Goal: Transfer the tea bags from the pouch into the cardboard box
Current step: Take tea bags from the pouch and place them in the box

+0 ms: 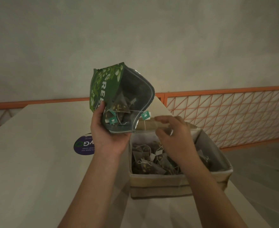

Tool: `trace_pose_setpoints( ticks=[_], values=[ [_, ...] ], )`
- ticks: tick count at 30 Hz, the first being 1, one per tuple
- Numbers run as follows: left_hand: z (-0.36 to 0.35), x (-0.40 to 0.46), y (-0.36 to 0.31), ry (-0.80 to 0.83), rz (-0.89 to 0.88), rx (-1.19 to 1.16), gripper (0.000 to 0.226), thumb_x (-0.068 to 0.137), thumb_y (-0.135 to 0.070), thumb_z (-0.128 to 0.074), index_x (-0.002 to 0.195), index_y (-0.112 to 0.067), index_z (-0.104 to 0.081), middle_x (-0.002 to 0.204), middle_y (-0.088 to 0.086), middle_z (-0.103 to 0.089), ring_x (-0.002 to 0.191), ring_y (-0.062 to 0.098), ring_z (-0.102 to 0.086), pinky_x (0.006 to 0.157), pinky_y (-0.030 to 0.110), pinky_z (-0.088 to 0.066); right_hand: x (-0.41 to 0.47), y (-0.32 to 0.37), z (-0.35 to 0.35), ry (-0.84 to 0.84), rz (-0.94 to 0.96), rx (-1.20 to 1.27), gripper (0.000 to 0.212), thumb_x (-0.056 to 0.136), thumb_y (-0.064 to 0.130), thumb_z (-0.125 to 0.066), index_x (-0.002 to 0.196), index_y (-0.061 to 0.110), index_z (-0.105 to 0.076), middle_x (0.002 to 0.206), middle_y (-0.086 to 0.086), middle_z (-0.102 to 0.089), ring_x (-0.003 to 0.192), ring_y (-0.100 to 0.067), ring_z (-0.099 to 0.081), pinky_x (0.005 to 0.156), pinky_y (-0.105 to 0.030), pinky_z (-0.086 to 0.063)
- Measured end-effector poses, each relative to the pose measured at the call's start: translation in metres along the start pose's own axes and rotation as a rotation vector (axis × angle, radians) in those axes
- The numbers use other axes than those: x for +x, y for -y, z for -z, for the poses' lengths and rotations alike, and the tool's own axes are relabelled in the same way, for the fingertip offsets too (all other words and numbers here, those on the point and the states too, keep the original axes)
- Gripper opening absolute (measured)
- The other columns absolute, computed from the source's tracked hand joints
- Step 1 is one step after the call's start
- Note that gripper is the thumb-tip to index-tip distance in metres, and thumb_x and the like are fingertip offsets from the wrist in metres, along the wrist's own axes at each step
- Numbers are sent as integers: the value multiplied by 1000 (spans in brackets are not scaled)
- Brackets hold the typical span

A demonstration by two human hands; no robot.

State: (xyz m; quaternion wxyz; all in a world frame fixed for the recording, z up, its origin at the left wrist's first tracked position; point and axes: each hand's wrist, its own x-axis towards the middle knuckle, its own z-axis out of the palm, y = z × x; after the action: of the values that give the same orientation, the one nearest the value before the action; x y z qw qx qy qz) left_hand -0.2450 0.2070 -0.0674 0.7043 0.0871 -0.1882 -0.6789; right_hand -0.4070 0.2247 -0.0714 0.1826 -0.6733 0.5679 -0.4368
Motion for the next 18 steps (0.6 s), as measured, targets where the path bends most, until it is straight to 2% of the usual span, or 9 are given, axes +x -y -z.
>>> trace_pose_setpoints(
  ticks=[2, 5, 8, 9, 11, 13, 16, 18],
  values=[
    [0, 0, 1, -9, 6, 10, 54, 96, -43, -52, 143, -17, -56, 147, 13, -56, 136, 34, -51, 93, 43, -58, 0, 12, 1, -3, 5, 62, 30, 80, 32, -57, 108, 45, -59, 119, 13, -48, 121, -19, -41, 102, -51, -39],
    [0, 0, 3, -38, 5, 33, 54, 94, -43, -54, 140, -15, -59, 145, 14, -58, 135, 34, -53, 100, 44, -53, 1, 27, -1, 28, -13, 172, 23, 66, 56, -47, 87, 59, -54, 119, 19, -51, 122, -16, -44, 102, -55, -39],
    [0, 0, 4, -50, -9, 37, 53, 95, -43, -53, 139, -15, -60, 144, 15, -58, 134, 34, -54, 101, 43, -52, 2, 29, -5, -5, 26, 196, 24, 71, 68, -53, 83, 48, -61, 97, 24, -64, 107, -10, -56, 99, -52, -41],
    [1, 0, 4, -50, -10, 36, 53, 96, -43, -53, 140, -15, -59, 145, 15, -57, 135, 34, -53, 103, 43, -51, 3, 27, -5, -26, 47, 204, 25, 76, 65, -57, 84, 43, -65, 89, 23, -66, 98, -5, -60, 96, -48, -45],
    [1, 1, 3, -48, -7, 34, 53, 97, -43, -52, 141, -15, -58, 147, 14, -55, 137, 33, -51, 108, 43, -47, 4, 27, -2, -51, 74, 265, 15, 84, 47, -65, 88, 33, -70, 82, 18, -69, 82, 1, -64, 84, -31, -53],
    [2, 1, 3, -44, -3, 31, 54, 97, -43, -51, 142, -15, -57, 147, 14, -55, 138, 33, -49, 107, 42, -48, 6, 29, 3, -73, 89, 316, 10, 87, 35, -67, 89, 25, -70, 81, 14, -70, 77, 2, -64, 70, -13, -51],
    [0, 0, 3, -31, 7, 31, 54, 98, -44, -50, 143, -15, -56, 146, 15, -55, 136, 33, -52, 93, 39, -58, 10, 37, 15, -174, 130, 352, 10, 90, 34, -64, 89, 26, -67, 81, 14, -68, 76, 2, -63, 65, -6, -47],
    [1, -1, 2, -40, 3, 33, 53, 96, -44, -52, 141, -17, -58, 148, 14, -54, 136, 32, -52, 90, 38, -57, 13, 43, 23, -232, 148, 372, 11, 91, 35, -62, 89, 25, -65, 81, 13, -68, 74, 0, -63, 63, -7, -46]
  ],
)
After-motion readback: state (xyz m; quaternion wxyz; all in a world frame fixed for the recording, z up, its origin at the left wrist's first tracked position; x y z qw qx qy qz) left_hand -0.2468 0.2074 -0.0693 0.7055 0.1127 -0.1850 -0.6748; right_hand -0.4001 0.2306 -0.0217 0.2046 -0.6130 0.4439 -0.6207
